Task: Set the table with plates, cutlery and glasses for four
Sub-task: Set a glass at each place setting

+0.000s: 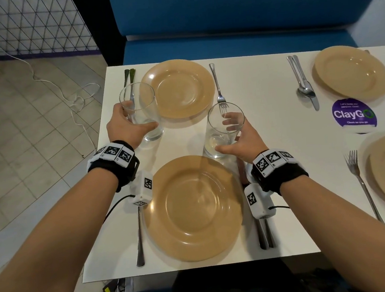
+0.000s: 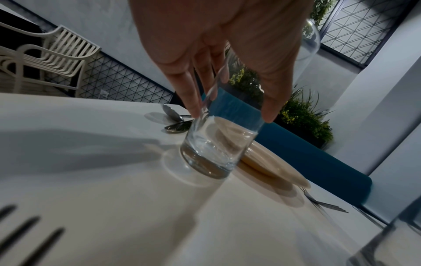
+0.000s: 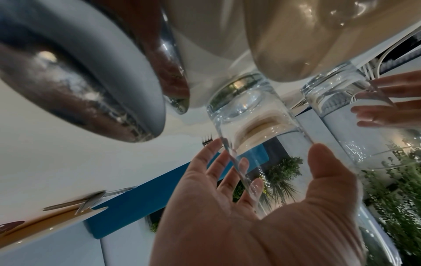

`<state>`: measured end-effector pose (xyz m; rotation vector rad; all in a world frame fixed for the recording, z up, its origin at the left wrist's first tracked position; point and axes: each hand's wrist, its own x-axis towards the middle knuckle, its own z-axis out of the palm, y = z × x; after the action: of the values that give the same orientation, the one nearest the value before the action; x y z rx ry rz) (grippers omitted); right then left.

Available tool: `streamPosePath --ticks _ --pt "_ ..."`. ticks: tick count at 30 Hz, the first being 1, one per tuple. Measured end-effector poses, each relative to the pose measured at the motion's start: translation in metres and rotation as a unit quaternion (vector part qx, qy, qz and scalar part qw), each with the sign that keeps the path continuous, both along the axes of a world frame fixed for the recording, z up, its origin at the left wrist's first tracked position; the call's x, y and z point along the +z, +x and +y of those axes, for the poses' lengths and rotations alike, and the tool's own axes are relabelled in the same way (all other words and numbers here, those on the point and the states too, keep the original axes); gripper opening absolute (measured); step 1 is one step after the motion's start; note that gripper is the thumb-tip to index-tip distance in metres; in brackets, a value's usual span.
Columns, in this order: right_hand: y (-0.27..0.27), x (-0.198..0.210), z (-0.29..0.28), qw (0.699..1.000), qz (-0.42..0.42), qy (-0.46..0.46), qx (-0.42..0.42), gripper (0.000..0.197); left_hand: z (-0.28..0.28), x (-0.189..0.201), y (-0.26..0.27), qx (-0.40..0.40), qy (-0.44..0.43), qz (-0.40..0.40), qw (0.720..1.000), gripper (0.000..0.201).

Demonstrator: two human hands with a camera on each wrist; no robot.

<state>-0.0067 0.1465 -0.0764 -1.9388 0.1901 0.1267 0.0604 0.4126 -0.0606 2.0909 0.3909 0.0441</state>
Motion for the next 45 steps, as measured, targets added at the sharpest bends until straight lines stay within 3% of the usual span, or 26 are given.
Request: streamPosePath --ticks 8,12,15,19,22,27,32,40,45 --pt "-0.001 0.0 -0.001 1.0 -0.003 -0.008 0.001 0.074 -0.001 -0.001 0.0 -0.001 0.001 -0.004 1.0 0.072" --pt "-0.003 0.006 -0.002 1.0 0.001 -0.003 0.01 0.076 -0.005 0.003 -0.006 -0.008 -0.007 0.0 1.0 0.093" --pt "-0.004 0.02 -0.008 1.0 -0.007 0.001 0.022 0.082 -0.01 0.018 -0.015 0.007 0.011 -0.042 0.999 0.107" --pt "-0.002 0.049 -0.03 0.999 -0.047 0.016 0.023 0.081 -0.028 0.056 -0.024 0.002 0.097 -0.126 0.987 0.102" --pt "0.002 0.07 -0.056 0.996 -0.082 0.025 -0.021 0.07 -0.065 0.086 -0.031 -0.045 0.112 -0.176 0.977 0.089" --pt "0.011 0.092 -0.138 0.987 -0.126 -0.005 -0.097 0.057 -0.182 0.114 -0.037 -0.117 0.035 -0.213 0.969 0.07" --pt "0.013 0.098 -0.274 0.981 -0.13 -0.063 -0.132 0.056 -0.346 0.115 -0.037 -0.177 -0.034 -0.196 0.964 0.059" --pt "-0.015 0.098 -0.5 0.964 -0.036 -0.074 -0.253 0.059 -0.593 0.09 -0.025 -0.278 -0.078 0.0 0.958 0.07" --pt "-0.033 0.081 -0.623 0.925 0.012 -0.043 -0.378 0.072 -0.723 0.076 -0.015 -0.356 -0.065 0.029 0.932 0.08"
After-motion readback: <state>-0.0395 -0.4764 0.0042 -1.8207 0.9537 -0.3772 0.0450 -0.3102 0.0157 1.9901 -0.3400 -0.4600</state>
